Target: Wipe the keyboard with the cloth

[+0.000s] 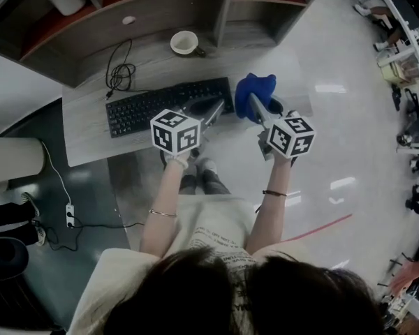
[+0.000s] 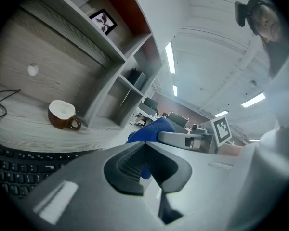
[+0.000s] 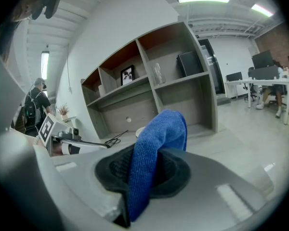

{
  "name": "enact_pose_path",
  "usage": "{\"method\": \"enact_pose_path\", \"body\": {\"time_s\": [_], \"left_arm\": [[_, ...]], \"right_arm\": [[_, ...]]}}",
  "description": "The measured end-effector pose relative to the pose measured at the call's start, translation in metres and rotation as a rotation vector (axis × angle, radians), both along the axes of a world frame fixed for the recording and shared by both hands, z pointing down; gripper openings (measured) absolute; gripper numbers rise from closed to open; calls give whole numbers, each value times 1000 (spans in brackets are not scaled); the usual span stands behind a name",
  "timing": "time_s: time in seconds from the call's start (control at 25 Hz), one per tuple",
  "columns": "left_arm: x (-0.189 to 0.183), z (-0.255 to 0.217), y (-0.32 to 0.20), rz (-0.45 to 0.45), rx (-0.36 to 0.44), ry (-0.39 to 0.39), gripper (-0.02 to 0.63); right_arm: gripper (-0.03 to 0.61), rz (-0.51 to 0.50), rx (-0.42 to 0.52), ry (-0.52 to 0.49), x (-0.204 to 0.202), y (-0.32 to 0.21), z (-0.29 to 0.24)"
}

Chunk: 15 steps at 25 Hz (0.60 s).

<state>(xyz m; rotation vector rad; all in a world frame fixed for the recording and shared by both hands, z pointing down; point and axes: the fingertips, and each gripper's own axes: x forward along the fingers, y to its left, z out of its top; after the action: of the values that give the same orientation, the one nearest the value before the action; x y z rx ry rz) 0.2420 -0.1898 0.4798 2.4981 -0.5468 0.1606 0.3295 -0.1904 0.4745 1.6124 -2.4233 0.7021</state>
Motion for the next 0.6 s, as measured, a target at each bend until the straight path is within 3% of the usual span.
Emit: {"method": "enact_pose_path", "body": {"time_s": [0.6], "left_arm": [[-1,18,-8,-122,-41,-31,2]], "right_arm": [[58,-135,-66,-39,-8,-21,31]]}}
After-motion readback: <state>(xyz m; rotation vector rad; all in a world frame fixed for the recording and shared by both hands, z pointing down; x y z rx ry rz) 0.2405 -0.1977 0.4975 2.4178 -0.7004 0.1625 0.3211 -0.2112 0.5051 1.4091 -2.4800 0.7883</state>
